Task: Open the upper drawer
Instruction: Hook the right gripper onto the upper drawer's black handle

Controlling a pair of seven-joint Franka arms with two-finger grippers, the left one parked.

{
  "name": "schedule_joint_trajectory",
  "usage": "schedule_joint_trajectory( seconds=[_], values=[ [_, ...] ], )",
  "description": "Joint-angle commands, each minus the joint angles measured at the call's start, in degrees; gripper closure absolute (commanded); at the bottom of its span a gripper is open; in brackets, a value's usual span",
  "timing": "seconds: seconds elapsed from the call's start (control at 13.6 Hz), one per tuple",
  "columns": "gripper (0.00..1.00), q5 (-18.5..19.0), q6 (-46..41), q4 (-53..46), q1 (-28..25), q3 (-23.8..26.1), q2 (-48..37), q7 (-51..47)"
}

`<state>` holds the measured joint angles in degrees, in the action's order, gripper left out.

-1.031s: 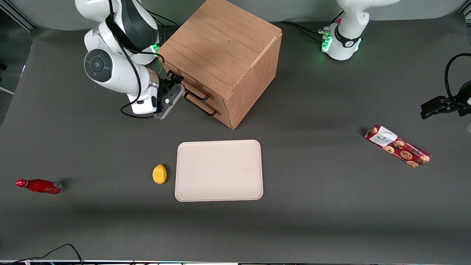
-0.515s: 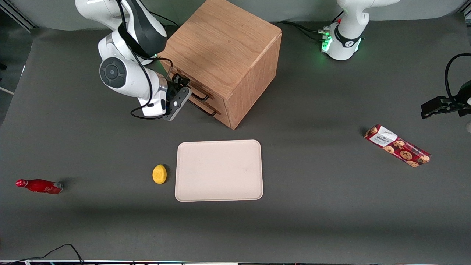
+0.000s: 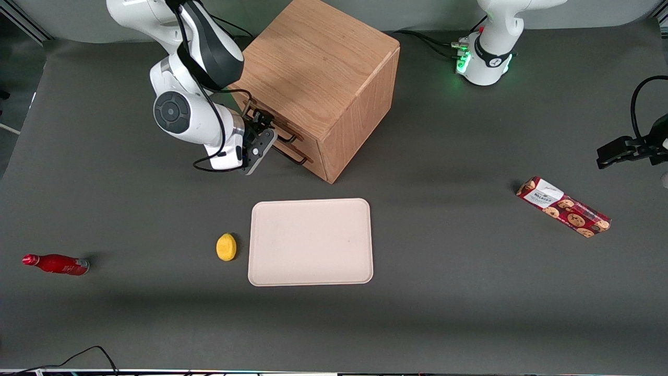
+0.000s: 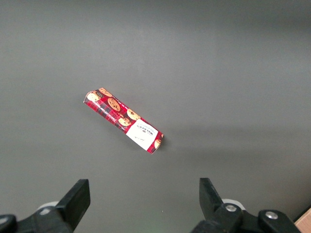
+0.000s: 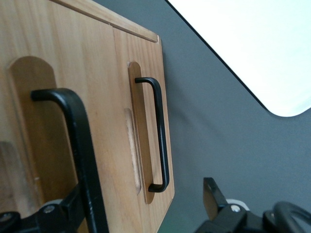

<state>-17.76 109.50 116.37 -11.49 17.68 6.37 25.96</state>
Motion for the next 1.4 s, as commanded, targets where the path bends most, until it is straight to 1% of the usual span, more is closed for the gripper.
schedule_joint_trajectory(
  seconds=[0.0, 0.81, 1.33],
  values=[
    [0.00, -1.66, 1.33, 0.26, 0.24, 0.16, 0.74, 1.64],
    [0.00, -1.57, 3.18, -0.27, 0.85, 0.07, 1.89, 1.73],
    [0.00, -1.57, 3.09, -1.85, 1.21, -1.15, 2.85, 2.26]
  ],
)
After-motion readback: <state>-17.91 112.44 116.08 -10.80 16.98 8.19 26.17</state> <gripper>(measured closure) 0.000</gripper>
